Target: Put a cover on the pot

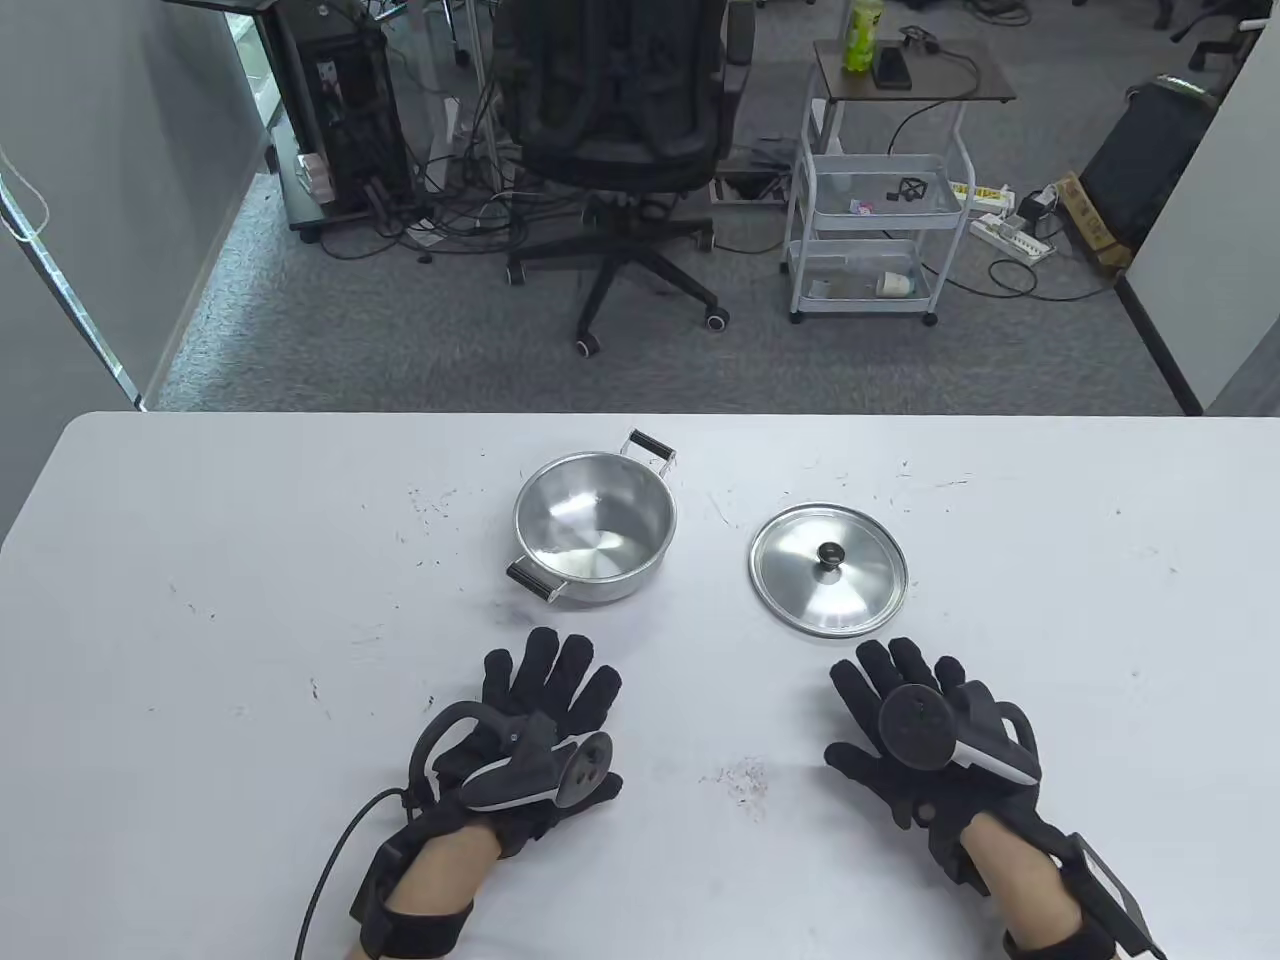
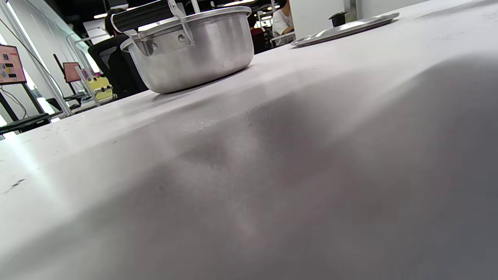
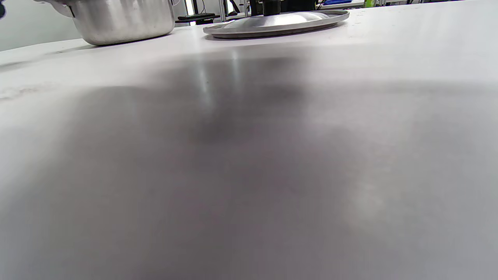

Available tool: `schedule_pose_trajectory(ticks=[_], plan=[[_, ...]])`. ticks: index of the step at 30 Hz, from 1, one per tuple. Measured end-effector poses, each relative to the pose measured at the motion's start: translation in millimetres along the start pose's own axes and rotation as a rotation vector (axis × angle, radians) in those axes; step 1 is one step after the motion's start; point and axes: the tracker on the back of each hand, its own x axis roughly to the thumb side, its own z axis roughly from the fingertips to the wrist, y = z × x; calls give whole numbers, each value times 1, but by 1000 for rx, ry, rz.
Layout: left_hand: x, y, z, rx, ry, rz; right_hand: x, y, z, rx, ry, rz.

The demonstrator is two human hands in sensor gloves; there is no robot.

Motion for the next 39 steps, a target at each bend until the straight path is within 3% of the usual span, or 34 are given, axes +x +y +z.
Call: schedule_pose_trajectory(ticks=[13,16,20,22,26,32,39], plan=[[-14,0,-2,22,62,114,-1,-6,3,-32,7,-3],[-47,10,0,126,183,190,-1,-6,3,-33,8,-7],[-95,18,-8,135,428,352,-1,-6,2,-27,6,-4],[-121,19,-21,53,633,476,0,-5,2,-21,5,3],[-153,15,-55,6,735,674,0,-6,3,-29,8,-2],[-163,13,-92,-127,773,645,-3,-5,2,-24,21,-12],[-167,-5,-113,-226,778,844,-4,-4,2,-21,24,-12]])
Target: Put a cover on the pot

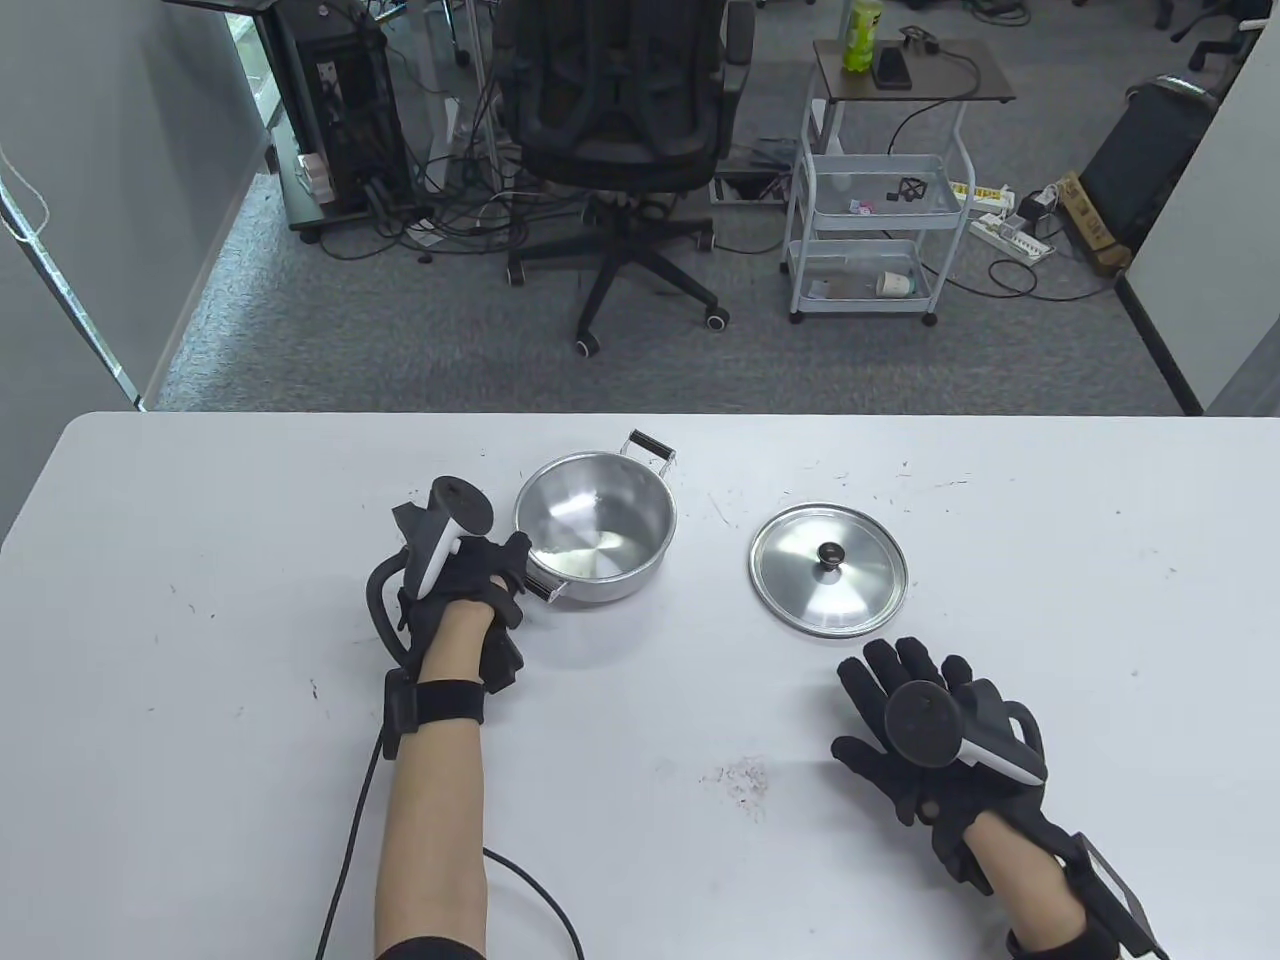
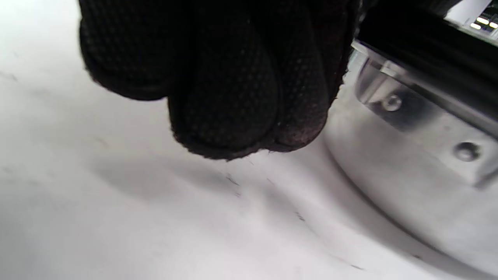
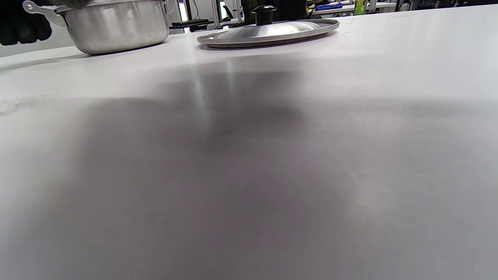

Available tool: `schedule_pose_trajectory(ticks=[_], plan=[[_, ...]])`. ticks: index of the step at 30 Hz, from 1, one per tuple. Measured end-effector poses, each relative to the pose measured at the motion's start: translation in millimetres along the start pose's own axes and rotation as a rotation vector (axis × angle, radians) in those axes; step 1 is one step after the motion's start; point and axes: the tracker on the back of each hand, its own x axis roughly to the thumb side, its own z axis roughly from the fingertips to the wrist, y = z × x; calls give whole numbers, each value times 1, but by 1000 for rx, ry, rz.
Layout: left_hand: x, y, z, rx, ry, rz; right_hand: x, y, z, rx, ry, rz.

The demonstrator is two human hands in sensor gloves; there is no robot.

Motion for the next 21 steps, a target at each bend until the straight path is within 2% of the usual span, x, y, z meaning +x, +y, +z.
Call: schedule_pose_trajectory(ticks=[7,10,12,15,17,21], plan=[[0,-5,-2,-96,-22,118,-4,3,-2,22,13,-13],[0,-4,-2,-107,-46,165,-5,2,-2,14,15,-19],[1,-1,0,-122,-82,139,-4,-1,0,0,17,-15],[5,5,9,-146,-166,203,-5,-6,2,-28,26,-3],[9,12,18,-120,-225,165,-7,-9,3,-40,32,-13],[19,22,44,-135,-360,23,-15,-15,6,-67,56,-36]])
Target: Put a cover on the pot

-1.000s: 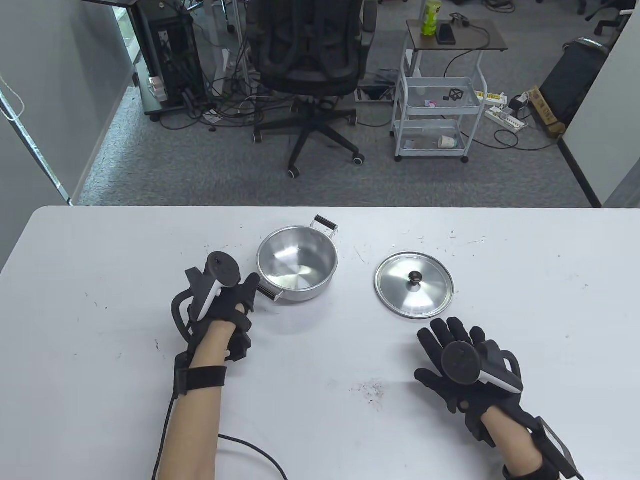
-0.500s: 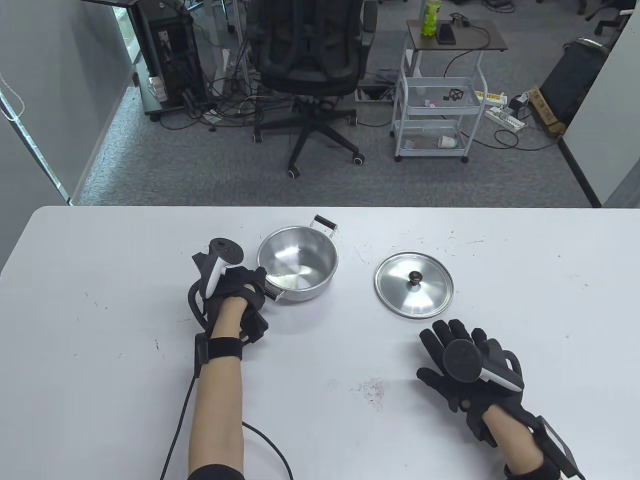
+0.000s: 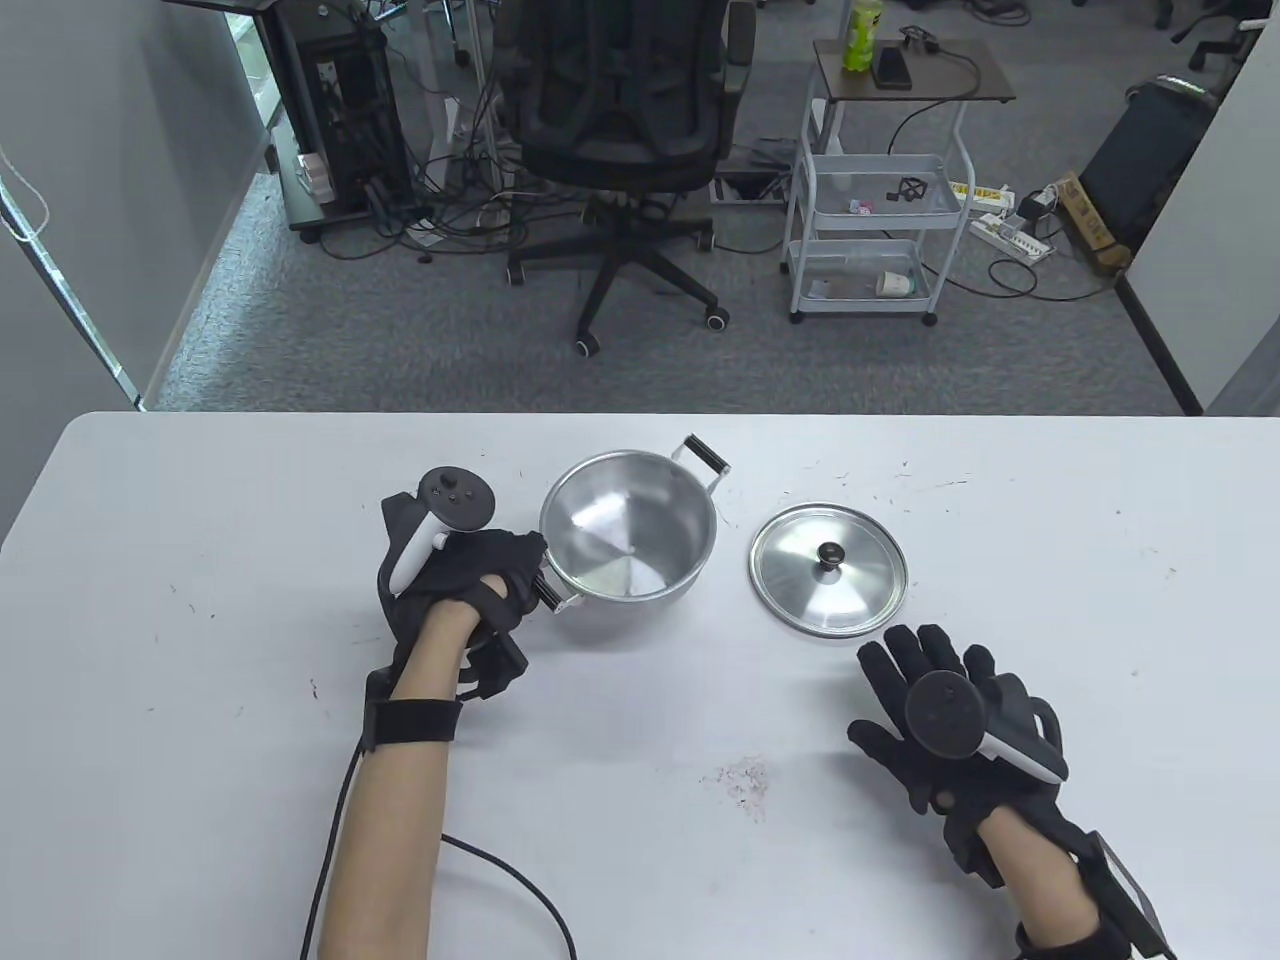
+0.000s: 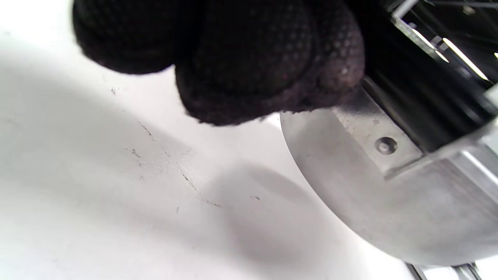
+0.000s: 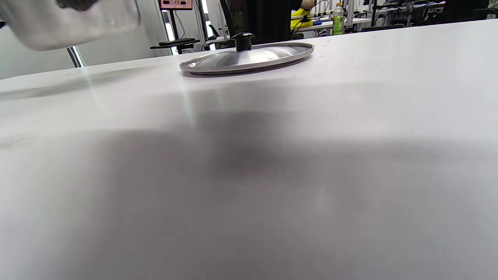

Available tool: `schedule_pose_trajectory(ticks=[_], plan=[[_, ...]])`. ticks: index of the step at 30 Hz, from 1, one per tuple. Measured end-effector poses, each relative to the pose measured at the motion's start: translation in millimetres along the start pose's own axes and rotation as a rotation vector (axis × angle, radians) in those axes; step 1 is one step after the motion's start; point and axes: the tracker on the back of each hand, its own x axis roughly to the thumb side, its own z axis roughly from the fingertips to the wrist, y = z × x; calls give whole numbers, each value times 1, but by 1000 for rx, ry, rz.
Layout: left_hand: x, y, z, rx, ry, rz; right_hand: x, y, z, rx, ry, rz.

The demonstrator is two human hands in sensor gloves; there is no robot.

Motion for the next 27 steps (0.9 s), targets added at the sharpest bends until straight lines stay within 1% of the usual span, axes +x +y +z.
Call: schedule_pose_trajectory(ticks=[4,9,13,15,20,23,25,27], plan=[[14,-11,17,-90,-109,-73,-9,-4,1,-12,33,-19],[31,-43,28,-226,-264,-148,-21,-6,1,-19,73,-33],[43,-70,32,-311,-292,-214,-26,-5,0,-11,85,-42],[47,-81,32,-328,-296,-250,-27,-4,0,-7,88,-42],[52,-94,30,-375,-308,-241,-27,-4,0,1,91,-43],[51,-97,28,-326,-288,-262,-26,-4,1,3,92,-43],[49,-96,30,-263,-290,-315,-26,-5,1,5,93,-43],[48,-94,33,-205,-300,-303,-26,-5,1,9,96,-43]])
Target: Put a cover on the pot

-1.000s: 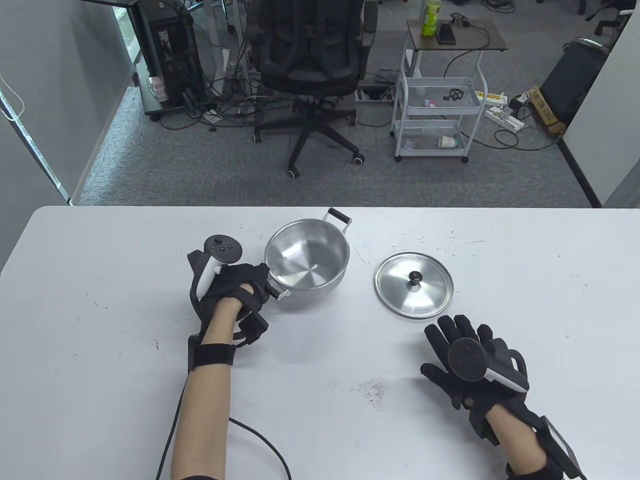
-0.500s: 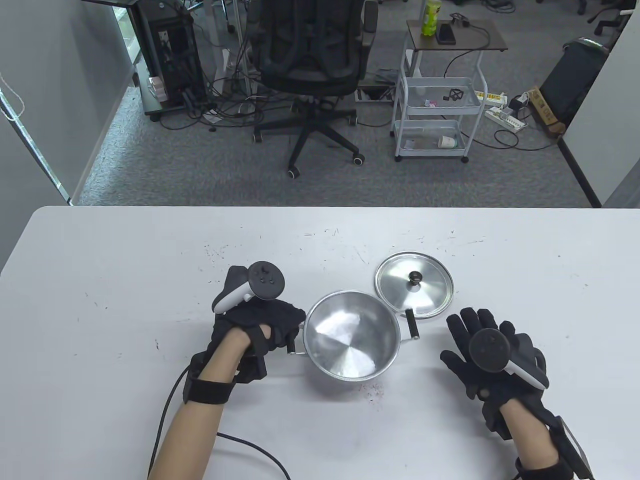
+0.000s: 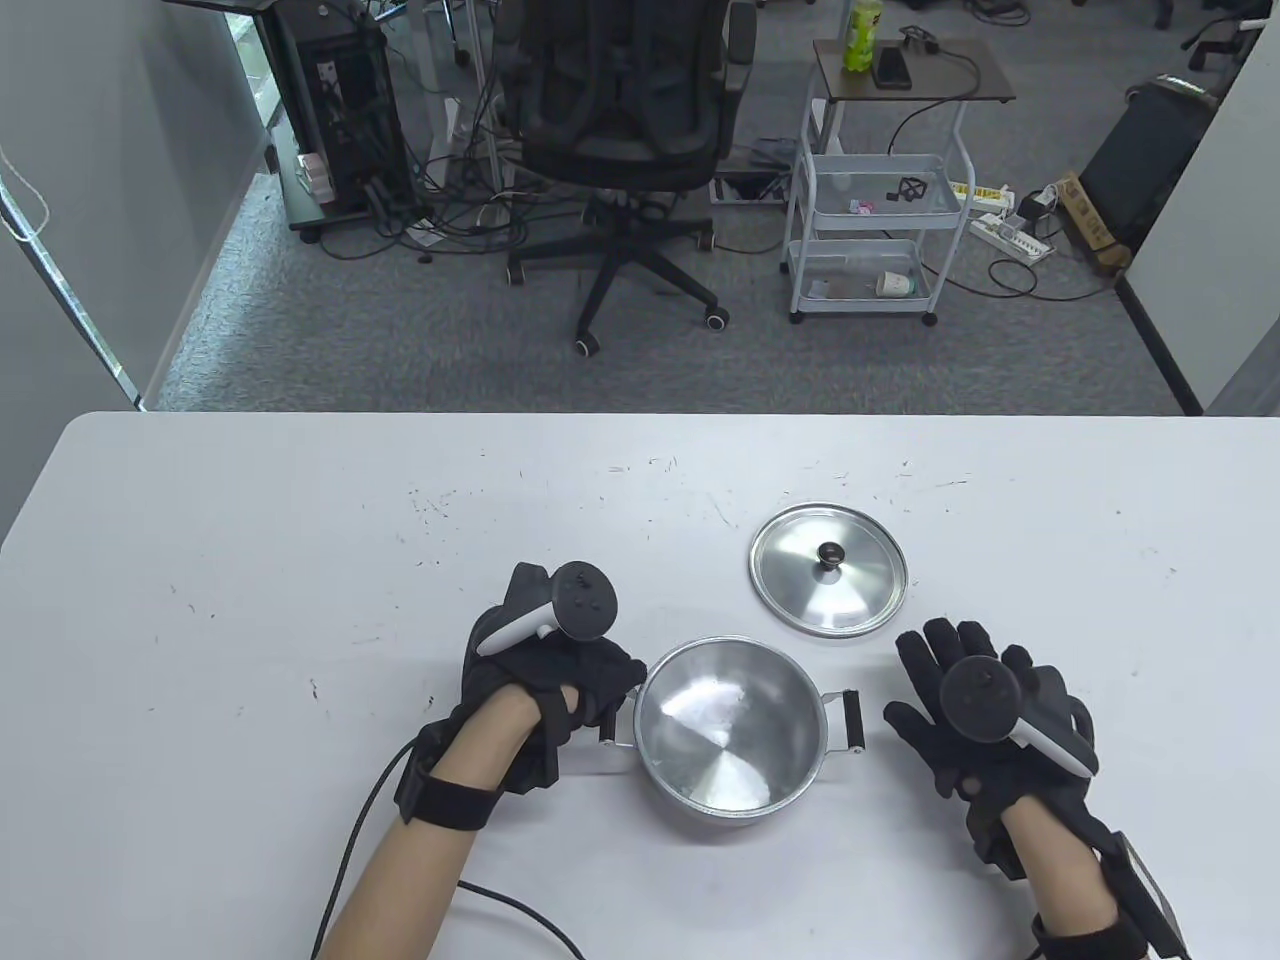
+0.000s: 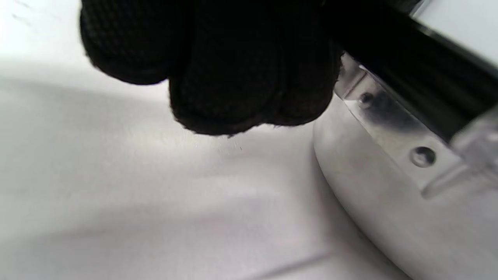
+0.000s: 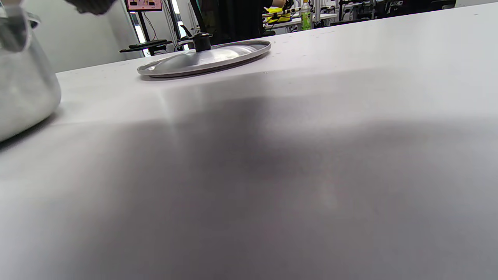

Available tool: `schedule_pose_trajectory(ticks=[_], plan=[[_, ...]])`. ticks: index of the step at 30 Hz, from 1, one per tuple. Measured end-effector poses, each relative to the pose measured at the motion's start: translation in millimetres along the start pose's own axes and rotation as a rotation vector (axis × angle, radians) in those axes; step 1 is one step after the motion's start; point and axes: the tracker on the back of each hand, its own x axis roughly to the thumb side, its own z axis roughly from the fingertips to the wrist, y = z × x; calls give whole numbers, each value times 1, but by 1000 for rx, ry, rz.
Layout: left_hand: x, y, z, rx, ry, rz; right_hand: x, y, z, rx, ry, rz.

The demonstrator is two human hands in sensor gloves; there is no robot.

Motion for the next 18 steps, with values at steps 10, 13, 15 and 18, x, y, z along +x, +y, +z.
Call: schedule_pose_trajectory(ticks=[10,13,15,18], plan=[[-11,16,55,484,56,-274,15,-21,-15,-19,-39,-61],[-17,13,67,455,148,-469,23,-34,-37,-30,-25,-43],[-24,9,72,439,195,-554,31,-41,-57,-12,-16,8],[-32,3,76,422,215,-612,41,-45,-91,24,-3,18]])
